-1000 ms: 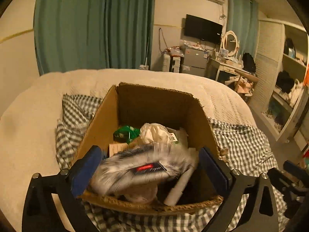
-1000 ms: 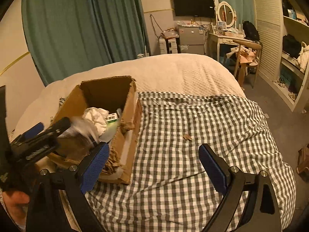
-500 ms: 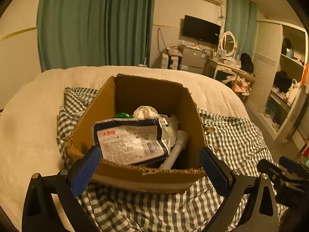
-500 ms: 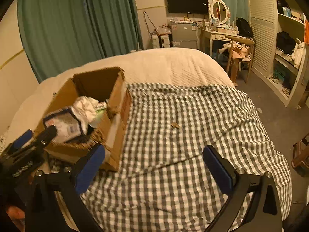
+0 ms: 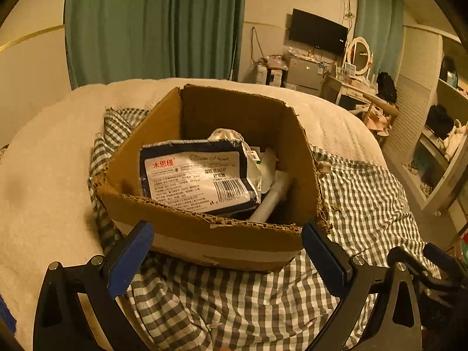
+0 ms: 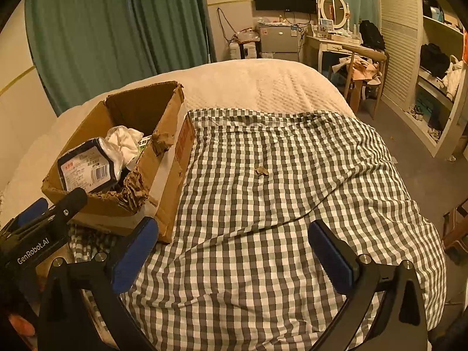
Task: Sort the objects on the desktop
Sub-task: 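Withdraw both open tools from the box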
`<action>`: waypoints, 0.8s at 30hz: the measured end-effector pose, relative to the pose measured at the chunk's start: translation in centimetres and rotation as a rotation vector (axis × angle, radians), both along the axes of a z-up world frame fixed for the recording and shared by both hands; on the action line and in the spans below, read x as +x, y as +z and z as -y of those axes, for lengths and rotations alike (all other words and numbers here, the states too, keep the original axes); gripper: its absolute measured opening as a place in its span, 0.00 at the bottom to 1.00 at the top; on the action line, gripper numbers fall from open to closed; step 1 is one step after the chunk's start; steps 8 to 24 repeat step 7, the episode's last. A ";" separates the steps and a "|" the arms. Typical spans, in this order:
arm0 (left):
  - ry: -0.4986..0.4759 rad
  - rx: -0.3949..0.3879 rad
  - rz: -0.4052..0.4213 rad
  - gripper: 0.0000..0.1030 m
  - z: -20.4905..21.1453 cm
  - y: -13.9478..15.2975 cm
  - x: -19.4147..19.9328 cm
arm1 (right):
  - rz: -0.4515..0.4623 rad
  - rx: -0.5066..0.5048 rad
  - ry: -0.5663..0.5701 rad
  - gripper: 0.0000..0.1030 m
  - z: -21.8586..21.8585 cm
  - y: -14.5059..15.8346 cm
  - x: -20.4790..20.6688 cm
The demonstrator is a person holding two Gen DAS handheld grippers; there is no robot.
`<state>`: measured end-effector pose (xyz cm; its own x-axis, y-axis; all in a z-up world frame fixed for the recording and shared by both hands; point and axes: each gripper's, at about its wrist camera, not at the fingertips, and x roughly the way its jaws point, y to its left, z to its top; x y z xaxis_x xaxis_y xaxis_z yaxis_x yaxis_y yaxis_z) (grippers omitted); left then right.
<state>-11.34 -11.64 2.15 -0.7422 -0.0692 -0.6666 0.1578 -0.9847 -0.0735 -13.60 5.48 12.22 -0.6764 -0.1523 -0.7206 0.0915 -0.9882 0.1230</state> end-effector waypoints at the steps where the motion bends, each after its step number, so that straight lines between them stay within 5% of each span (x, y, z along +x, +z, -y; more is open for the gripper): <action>1: 0.000 0.010 0.007 1.00 0.0 -0.1 0.0 | 0.003 -0.001 0.001 1.00 0.0 -0.1 0.0; 5: 0.011 0.015 0.071 1.00 0.1 -0.9 -0.6 | 0.010 0.007 0.006 1.00 0.2 -0.3 0.0; 24: 0.014 0.000 0.064 1.00 0.0 -1.0 -0.5 | 0.011 0.007 0.005 1.00 0.2 -0.4 0.0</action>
